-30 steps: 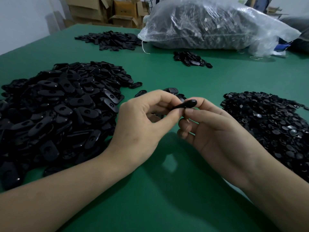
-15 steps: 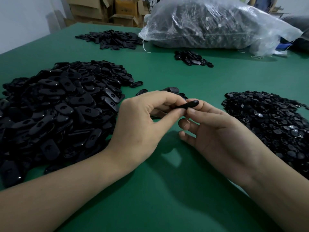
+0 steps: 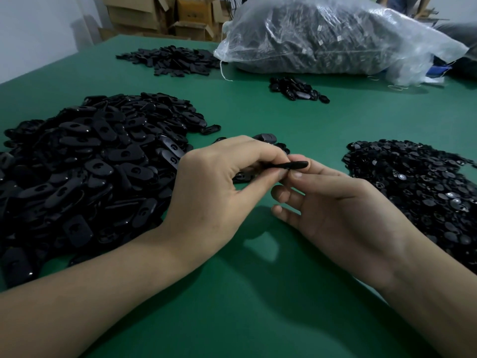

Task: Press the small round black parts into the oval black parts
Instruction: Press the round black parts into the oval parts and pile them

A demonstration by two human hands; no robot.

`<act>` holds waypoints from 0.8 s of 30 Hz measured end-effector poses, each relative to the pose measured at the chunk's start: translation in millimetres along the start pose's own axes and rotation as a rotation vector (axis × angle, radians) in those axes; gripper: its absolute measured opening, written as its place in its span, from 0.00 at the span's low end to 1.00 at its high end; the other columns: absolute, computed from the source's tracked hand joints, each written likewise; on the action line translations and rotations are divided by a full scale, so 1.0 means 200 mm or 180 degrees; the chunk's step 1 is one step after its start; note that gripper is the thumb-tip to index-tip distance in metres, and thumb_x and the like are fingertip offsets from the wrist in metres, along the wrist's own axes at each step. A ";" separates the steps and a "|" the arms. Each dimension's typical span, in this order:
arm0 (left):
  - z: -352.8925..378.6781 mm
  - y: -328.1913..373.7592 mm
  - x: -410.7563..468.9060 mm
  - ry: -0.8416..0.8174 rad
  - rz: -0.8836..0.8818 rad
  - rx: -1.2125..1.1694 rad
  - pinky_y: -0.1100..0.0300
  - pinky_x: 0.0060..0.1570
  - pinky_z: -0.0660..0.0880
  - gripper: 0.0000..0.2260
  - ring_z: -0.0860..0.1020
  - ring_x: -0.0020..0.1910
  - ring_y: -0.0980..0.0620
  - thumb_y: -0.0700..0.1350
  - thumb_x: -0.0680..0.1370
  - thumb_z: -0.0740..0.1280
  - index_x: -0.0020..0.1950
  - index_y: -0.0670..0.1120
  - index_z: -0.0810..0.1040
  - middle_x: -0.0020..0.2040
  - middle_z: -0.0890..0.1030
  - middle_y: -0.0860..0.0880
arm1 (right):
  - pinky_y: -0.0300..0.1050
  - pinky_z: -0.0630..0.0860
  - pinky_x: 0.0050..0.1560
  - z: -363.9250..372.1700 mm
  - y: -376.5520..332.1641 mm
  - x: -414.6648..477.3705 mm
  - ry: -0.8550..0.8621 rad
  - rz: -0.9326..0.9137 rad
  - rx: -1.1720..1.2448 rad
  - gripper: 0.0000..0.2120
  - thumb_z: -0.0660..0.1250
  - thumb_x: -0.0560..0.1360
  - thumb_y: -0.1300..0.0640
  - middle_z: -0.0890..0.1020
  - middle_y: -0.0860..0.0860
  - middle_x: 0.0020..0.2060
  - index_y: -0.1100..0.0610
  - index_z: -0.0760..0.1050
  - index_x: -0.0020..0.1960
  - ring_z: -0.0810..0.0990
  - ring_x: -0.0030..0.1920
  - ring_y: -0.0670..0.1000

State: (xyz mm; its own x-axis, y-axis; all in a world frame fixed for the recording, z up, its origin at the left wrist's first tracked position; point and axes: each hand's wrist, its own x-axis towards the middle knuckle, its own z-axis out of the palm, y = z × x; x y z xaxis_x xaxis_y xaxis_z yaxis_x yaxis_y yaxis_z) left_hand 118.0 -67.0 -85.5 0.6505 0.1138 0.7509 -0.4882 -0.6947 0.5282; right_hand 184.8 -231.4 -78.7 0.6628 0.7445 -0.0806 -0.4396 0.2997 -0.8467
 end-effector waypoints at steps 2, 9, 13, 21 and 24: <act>0.00 0.00 0.00 -0.0021 0.0071 0.0022 0.60 0.49 0.81 0.04 0.84 0.48 0.57 0.39 0.78 0.75 0.52 0.45 0.86 0.47 0.85 0.53 | 0.45 0.79 0.46 0.00 0.00 0.00 -0.0051 0.0053 0.0075 0.11 0.73 0.65 0.61 0.80 0.51 0.43 0.53 0.81 0.48 0.80 0.40 0.49; -0.01 -0.01 -0.01 -0.0046 0.0336 0.0195 0.58 0.49 0.80 0.03 0.83 0.48 0.57 0.40 0.80 0.73 0.52 0.44 0.86 0.48 0.85 0.54 | 0.47 0.80 0.46 0.00 -0.01 -0.01 -0.0178 0.0140 0.0190 0.10 0.72 0.67 0.63 0.82 0.51 0.42 0.54 0.81 0.48 0.81 0.41 0.49; -0.01 -0.02 -0.01 -0.0061 0.0243 0.0195 0.58 0.46 0.80 0.03 0.82 0.46 0.57 0.39 0.79 0.74 0.51 0.45 0.86 0.46 0.84 0.54 | 0.46 0.80 0.44 0.00 -0.01 -0.01 -0.0090 0.0098 0.0101 0.15 0.73 0.66 0.62 0.82 0.52 0.43 0.56 0.79 0.52 0.81 0.39 0.49; 0.01 -0.01 0.00 -0.0218 -0.0552 -0.0200 0.60 0.45 0.81 0.03 0.84 0.43 0.55 0.40 0.77 0.75 0.47 0.48 0.86 0.41 0.86 0.55 | 0.51 0.75 0.49 -0.01 0.02 -0.01 0.0270 -0.0837 -0.1128 0.04 0.70 0.74 0.60 0.82 0.57 0.39 0.57 0.75 0.47 0.82 0.40 0.54; 0.01 -0.02 0.00 -0.0337 -0.0900 -0.0456 0.61 0.45 0.82 0.05 0.85 0.41 0.55 0.40 0.77 0.75 0.47 0.50 0.86 0.40 0.86 0.55 | 0.51 0.76 0.48 -0.02 0.03 -0.01 0.0425 -0.1130 -0.1819 0.05 0.68 0.79 0.59 0.83 0.56 0.38 0.57 0.73 0.46 0.85 0.41 0.56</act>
State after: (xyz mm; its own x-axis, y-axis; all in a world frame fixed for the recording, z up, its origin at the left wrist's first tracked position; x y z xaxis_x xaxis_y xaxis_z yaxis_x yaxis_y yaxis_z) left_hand 121.4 -64.8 -87.6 0.8251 0.2081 0.5253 -0.3518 -0.5383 0.7658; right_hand 183.4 -232.9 -84.5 0.7928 0.5683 0.2201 0.1828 0.1227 -0.9755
